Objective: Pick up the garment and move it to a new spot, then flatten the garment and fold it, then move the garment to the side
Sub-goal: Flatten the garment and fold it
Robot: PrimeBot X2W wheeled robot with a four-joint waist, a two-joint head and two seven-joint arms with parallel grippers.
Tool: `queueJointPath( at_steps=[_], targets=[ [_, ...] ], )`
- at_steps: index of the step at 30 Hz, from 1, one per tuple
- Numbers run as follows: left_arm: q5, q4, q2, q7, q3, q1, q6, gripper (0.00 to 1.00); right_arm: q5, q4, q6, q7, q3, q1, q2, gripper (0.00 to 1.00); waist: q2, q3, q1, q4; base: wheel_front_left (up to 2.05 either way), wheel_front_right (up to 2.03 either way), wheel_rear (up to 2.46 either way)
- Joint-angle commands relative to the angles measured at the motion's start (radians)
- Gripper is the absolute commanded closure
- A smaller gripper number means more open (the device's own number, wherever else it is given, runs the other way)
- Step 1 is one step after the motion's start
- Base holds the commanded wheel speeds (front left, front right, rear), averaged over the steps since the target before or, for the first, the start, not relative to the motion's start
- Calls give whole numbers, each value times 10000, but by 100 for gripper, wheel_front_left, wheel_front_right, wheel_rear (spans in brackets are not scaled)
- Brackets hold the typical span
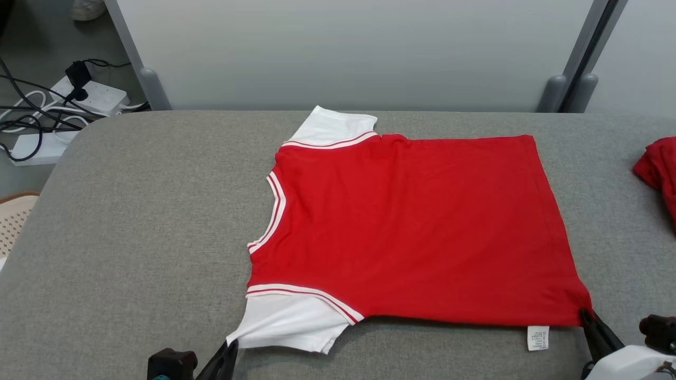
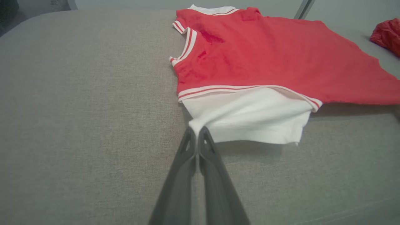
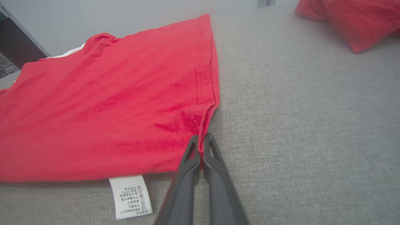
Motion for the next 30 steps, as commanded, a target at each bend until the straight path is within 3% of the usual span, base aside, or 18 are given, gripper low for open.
queueJointPath(
  at_steps=[1,10,18,23,30],
  targets=[
    [-106,-532,208,111,420,-69,119,100,-128,-283,0,-61,171,199,-339,100,0,20,0,-33,0,0,0],
    [12,-3024,1135,1720,454,1341,542,100,1,-1536,0,820,222,1211,-1046,100,0,171,0,-151,0,0,0],
    [-36,-4431,1616,2661,382,2395,736,100,11,-3414,0,1891,-641,2725,-1666,100,0,276,0,-202,0,0,0],
    [-173,-5254,1752,3056,413,2912,892,100,-38,-4783,0,2726,-1449,3702,-1740,100,0,310,0,-272,0,0,0],
    [-607,-5437,1341,2885,443,2319,853,100,-626,-5863,0,3595,-2313,3920,-1224,100,0,246,0,-302,0,0,0]
  ],
)
